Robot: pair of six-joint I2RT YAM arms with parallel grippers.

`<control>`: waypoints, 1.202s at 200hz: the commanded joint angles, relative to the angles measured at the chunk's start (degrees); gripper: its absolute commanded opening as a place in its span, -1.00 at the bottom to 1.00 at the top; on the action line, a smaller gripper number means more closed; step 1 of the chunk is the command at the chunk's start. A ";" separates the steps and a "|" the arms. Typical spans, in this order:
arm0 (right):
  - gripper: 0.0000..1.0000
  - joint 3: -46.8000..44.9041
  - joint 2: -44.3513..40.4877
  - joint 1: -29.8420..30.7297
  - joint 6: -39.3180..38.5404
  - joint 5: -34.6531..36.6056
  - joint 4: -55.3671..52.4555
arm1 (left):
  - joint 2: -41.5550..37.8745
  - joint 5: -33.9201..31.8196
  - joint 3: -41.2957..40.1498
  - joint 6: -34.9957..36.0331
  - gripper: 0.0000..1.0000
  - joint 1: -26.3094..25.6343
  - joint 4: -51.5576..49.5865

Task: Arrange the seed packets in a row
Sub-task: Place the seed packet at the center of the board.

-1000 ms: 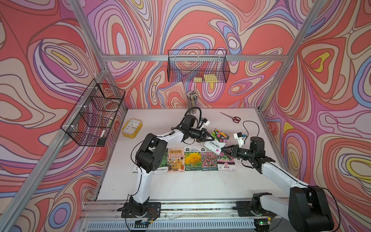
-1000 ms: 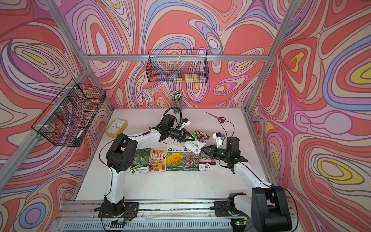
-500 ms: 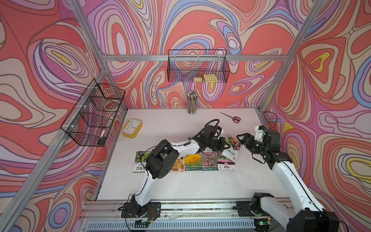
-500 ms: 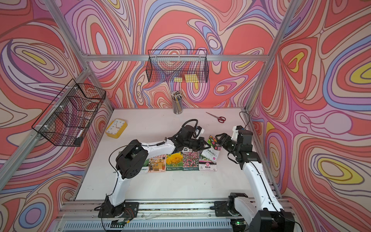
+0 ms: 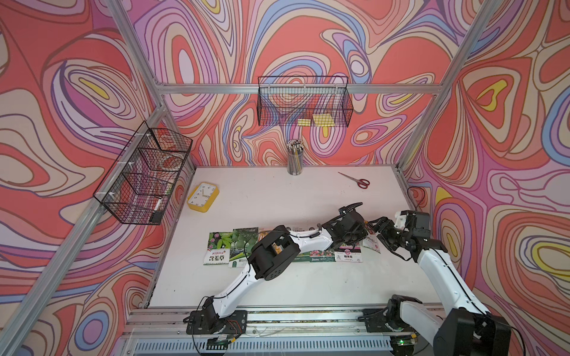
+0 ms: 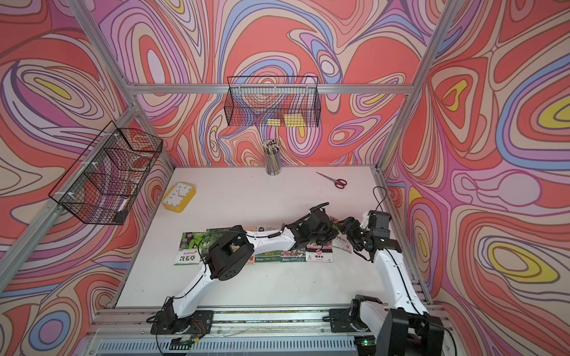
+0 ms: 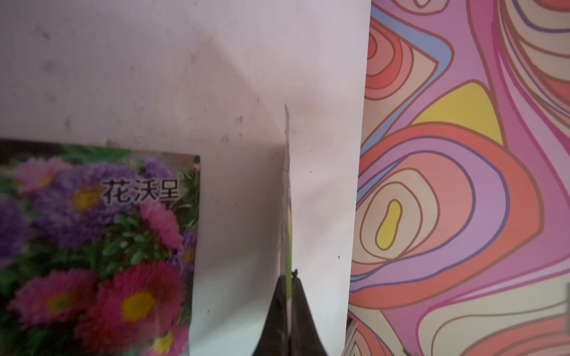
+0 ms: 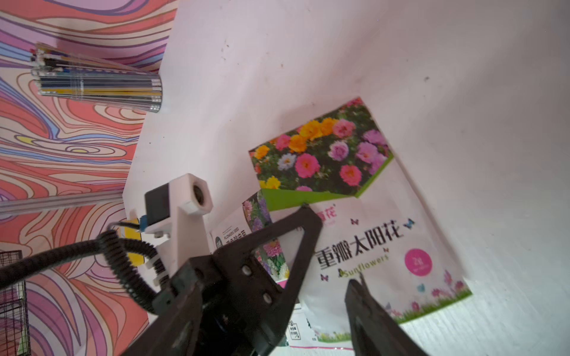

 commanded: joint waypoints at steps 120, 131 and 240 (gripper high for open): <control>0.48 -7.65 14.37 -7.09 3.35 -5.20 17.17 | 5.95 -2.20 4.61 -8.44 -1.00 -2.59 -4.00; 0.48 -8.07 15.57 -7.12 3.37 -5.06 18.07 | 6.08 -1.68 4.61 -8.38 -1.00 -2.57 -3.52; 0.46 -10.65 19.96 -7.14 4.20 -3.76 22.11 | -13.23 -6.74 -5.28 9.09 0.50 -2.59 0.05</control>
